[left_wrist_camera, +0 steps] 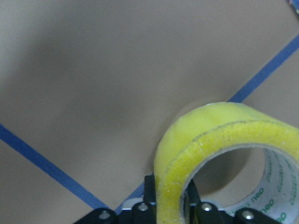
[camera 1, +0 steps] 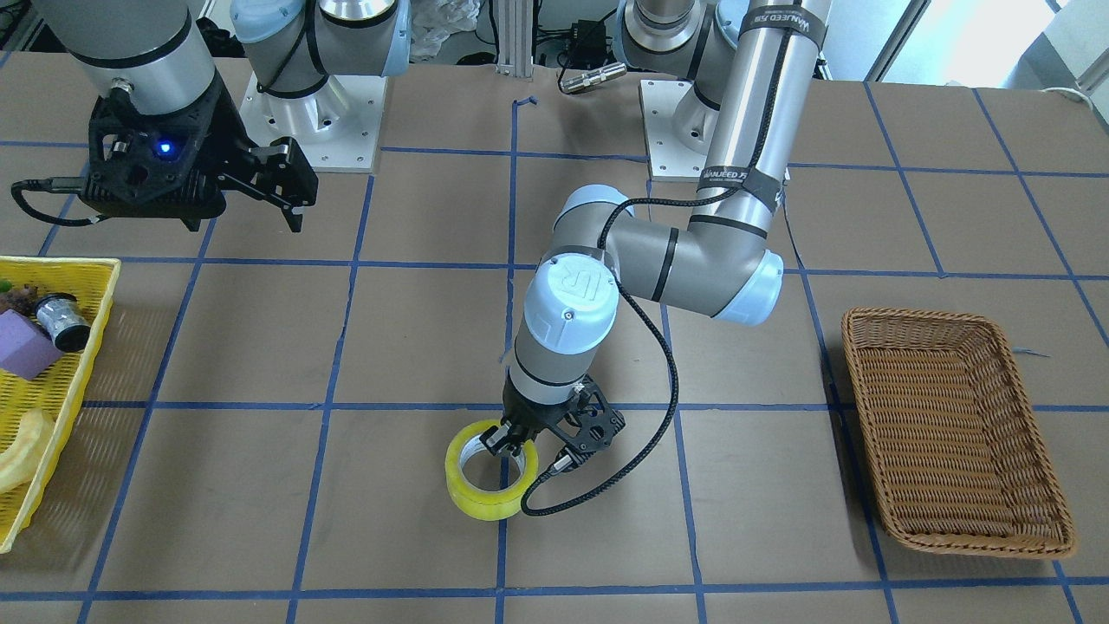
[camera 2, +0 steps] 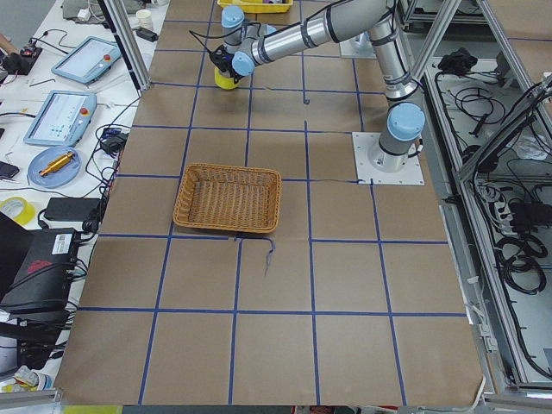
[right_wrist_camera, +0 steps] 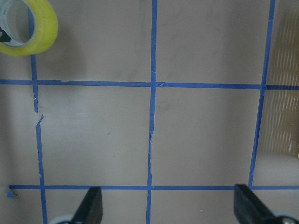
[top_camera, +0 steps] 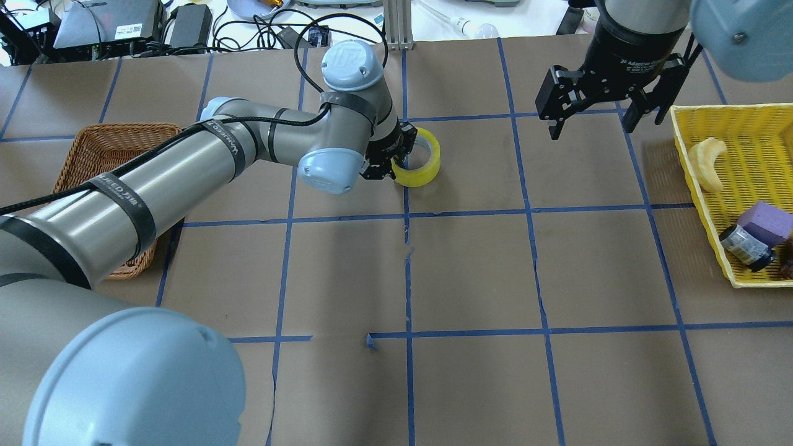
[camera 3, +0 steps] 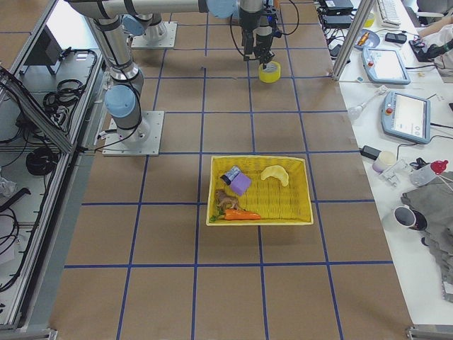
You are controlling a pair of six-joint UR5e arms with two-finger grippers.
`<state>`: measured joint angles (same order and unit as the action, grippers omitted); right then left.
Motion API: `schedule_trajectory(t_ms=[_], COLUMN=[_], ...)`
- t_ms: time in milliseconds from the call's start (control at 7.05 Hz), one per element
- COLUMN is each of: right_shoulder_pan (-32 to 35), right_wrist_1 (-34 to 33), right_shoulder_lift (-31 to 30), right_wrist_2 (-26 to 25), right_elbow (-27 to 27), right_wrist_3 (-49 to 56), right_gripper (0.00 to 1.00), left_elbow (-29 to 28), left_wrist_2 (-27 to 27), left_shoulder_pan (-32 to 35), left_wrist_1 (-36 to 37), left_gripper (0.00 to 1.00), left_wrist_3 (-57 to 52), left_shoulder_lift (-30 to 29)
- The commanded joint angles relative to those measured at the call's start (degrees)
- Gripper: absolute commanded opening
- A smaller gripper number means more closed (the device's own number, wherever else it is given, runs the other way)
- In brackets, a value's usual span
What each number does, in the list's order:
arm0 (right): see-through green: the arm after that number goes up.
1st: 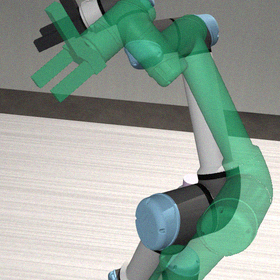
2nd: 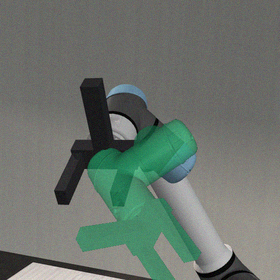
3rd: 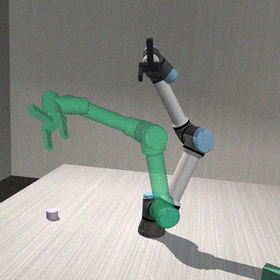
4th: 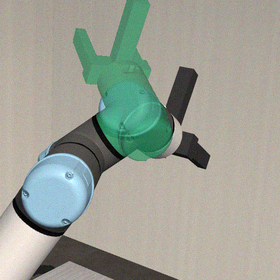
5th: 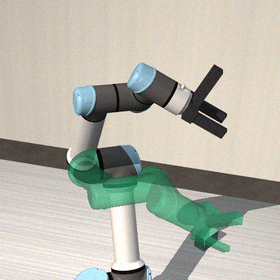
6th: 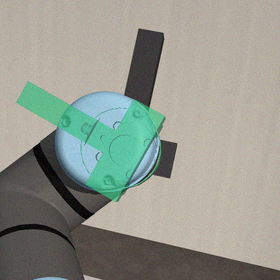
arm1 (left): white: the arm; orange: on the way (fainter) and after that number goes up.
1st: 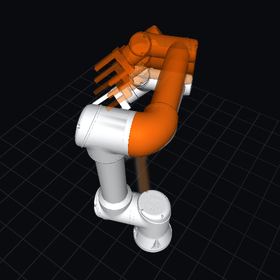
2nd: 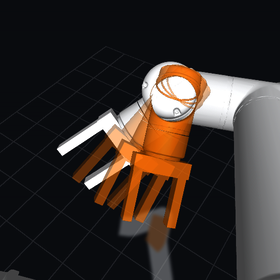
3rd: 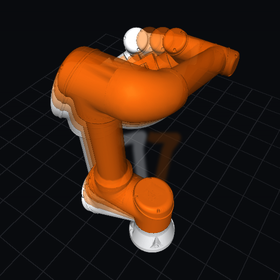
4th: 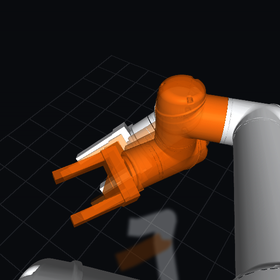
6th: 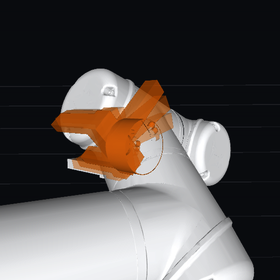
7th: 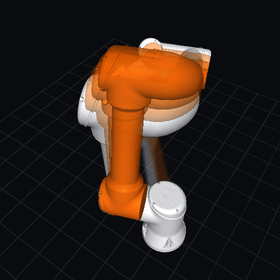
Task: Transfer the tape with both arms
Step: 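Grasp the tape roll with the left gripper and carry it to the basket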
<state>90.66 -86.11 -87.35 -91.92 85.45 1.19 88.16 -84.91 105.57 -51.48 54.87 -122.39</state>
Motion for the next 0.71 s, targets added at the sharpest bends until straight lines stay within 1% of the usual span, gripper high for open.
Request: schedule_trajectory(t_ms=[0, 142, 284, 426, 567], right_shoulder_pan=[0.0, 0.0, 0.0, 0.0, 0.0], right_wrist_1=[-0.3, -0.1, -0.1, 0.0, 0.1], right_shoulder_lift=[-0.1, -0.1, -0.2, -0.4, -0.5], right_wrist_2=[-0.6, -0.7, -0.8, -0.8, -0.7], right_elbow=[0.0, 0.0, -0.1, 0.2, 0.2], right_wrist_3=[0.0, 0.0, 0.0, 0.0, 0.0], right_gripper=[1.0, 1.0, 1.0, 1.0, 1.0], left_elbow=[-0.2, -0.3, 0.5, 1.0, 1.0], left_wrist_2=[-1.7, -1.9, -6.2, -11.9, -12.6], left_shoulder_pan=[-7.0, -10.2, -14.6, -19.6, -26.1], left_wrist_1=[-6.2, -9.0, -13.4, -17.1, -20.2], left_gripper=[0.0, 0.0, 0.0, 0.0, 0.0], left_wrist_3=[-20.6, -37.7, -51.9, -67.8, -77.5], left_shoulder_lift=[4.5, 6.4, 8.5, 10.4, 11.7])
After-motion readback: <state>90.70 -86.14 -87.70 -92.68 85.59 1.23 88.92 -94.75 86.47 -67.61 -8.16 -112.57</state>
